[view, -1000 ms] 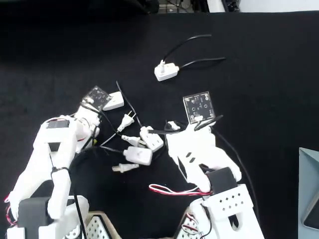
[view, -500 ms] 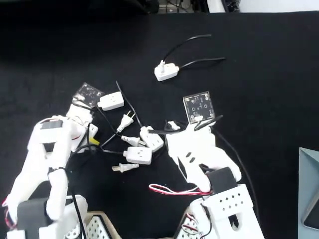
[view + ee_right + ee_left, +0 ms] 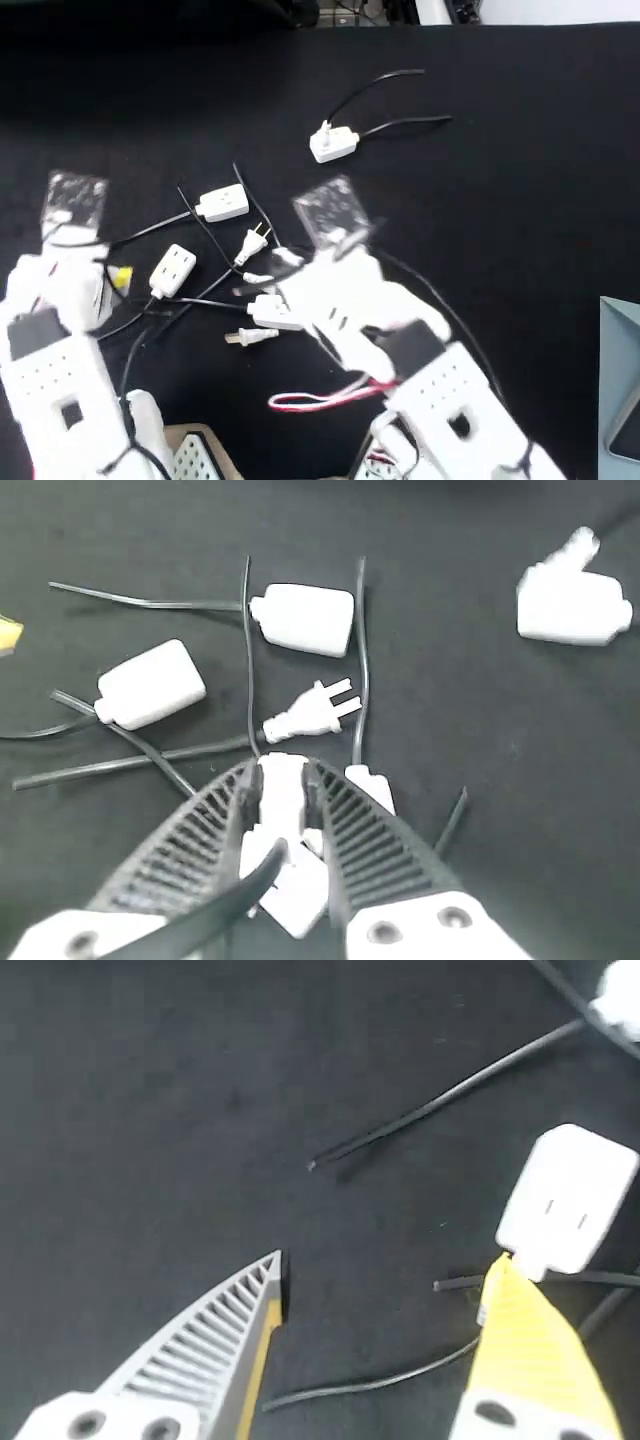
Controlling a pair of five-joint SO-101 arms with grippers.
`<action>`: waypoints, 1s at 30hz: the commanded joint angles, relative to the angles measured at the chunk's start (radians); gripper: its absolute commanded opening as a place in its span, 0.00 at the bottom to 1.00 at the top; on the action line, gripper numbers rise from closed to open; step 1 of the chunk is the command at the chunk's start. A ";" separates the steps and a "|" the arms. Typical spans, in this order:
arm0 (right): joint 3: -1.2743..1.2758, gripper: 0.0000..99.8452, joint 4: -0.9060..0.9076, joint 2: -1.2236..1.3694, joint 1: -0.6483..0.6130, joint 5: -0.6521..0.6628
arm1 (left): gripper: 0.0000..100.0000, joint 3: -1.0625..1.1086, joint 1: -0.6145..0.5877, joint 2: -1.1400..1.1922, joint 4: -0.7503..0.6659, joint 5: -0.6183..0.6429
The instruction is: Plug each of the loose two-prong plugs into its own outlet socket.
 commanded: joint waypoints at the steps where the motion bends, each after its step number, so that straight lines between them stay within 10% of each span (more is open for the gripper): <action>1: -0.136 0.01 -0.123 0.211 -0.074 0.002 | 0.31 0.062 -0.081 -0.164 0.003 0.098; 13: -0.400 0.01 -0.407 0.846 -0.124 0.078 | 0.31 0.423 -0.116 -0.543 0.003 0.440; 30: -0.638 0.01 -0.400 1.122 -0.198 0.275 | 0.31 0.438 -0.122 -0.706 0.106 0.454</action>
